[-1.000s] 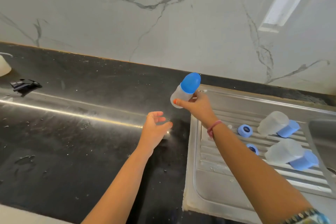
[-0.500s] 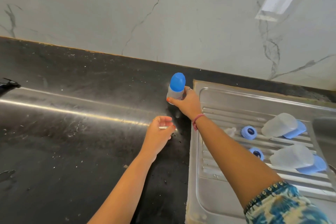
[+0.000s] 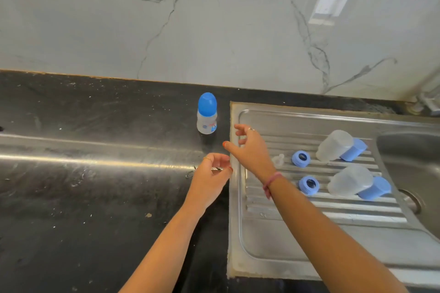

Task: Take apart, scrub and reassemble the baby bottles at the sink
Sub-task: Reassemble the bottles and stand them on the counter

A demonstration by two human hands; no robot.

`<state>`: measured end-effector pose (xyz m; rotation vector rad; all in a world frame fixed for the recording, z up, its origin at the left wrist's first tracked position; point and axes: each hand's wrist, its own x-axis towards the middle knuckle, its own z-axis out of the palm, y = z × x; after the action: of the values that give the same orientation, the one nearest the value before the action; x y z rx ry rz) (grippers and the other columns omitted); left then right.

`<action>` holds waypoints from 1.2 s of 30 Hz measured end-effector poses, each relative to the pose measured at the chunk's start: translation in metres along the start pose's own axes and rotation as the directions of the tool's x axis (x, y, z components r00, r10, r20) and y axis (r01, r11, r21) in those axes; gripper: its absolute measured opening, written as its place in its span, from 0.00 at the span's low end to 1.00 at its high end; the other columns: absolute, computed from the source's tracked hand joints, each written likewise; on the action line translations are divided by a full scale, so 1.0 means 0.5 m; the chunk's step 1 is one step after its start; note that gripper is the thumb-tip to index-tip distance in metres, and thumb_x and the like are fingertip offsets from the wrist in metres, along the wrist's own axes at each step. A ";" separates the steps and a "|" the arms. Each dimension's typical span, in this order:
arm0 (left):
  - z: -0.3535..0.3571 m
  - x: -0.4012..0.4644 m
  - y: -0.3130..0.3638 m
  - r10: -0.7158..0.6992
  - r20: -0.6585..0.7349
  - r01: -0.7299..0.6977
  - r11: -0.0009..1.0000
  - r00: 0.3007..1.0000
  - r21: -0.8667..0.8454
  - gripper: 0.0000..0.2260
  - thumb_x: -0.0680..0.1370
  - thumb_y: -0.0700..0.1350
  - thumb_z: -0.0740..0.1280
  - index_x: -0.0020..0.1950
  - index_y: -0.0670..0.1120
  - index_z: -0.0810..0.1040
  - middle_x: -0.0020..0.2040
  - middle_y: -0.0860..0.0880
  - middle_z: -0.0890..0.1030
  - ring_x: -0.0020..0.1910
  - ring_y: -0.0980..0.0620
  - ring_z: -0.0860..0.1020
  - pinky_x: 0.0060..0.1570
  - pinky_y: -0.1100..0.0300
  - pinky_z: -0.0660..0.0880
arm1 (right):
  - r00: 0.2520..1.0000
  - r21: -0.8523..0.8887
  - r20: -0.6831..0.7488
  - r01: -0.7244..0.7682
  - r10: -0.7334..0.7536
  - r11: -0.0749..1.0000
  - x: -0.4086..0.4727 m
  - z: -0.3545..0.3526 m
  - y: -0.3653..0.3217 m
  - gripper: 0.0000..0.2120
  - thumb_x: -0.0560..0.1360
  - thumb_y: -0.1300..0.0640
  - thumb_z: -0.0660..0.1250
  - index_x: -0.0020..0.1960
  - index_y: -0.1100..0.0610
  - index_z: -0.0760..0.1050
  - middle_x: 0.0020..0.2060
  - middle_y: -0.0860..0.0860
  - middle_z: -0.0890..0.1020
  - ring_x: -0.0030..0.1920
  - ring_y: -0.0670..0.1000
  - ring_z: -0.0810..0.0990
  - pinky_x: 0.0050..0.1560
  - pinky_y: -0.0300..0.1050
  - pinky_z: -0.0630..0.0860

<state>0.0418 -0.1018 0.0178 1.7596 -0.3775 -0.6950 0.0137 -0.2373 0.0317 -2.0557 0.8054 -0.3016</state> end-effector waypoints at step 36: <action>0.342 -0.080 0.031 0.325 -0.089 -0.283 0.906 0.942 0.314 0.18 0.74 0.39 0.70 0.62 0.53 0.80 0.48 0.50 0.72 0.47 0.58 0.75 0.46 0.76 0.69 | 0.959 -0.417 0.230 0.249 -0.163 0.874 -0.189 -0.295 0.309 0.20 0.80 0.52 0.60 0.71 0.55 0.67 0.64 0.52 0.74 0.57 0.53 0.77 0.54 0.43 0.75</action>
<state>-0.0949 -0.2129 0.0131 1.9619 -0.6730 -0.2974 -0.1965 -0.3344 0.0004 -2.5640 0.5704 -0.0343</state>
